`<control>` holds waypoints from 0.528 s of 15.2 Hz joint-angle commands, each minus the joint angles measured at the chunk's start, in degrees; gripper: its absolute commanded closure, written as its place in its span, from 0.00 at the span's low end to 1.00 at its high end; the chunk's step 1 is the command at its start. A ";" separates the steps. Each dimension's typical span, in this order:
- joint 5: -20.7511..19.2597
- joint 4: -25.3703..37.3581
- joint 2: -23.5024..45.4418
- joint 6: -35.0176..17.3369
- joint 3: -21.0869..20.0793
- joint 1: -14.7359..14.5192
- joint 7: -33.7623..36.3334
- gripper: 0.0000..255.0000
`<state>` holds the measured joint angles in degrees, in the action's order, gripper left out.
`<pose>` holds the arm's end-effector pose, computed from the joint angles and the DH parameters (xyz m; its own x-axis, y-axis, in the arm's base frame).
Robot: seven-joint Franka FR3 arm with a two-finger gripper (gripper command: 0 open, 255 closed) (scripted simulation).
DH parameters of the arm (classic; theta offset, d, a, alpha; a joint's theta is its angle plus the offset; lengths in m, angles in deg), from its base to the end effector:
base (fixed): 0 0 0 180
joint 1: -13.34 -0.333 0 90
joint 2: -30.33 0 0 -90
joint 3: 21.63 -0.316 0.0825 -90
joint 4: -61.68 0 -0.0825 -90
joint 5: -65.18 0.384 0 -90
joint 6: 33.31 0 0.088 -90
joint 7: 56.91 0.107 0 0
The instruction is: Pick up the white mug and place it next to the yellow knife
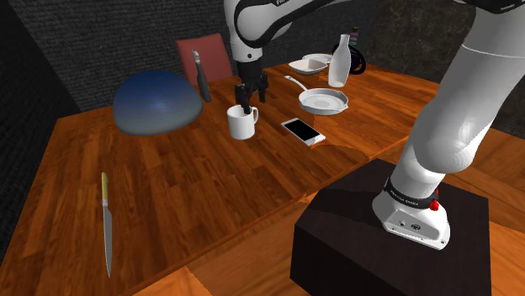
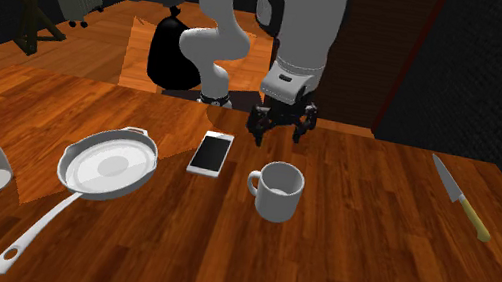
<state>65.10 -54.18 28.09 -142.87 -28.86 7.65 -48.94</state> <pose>0.5216 0.1201 0.4606 0.9939 0.0858 -0.0696 0.0871 -0.9961 0.0160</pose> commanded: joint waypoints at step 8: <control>-2.33 14.14 15.86 -1.95 -1.43 -2.06 2.96 0.00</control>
<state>62.89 -40.09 43.39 -144.26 -30.32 5.61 -45.97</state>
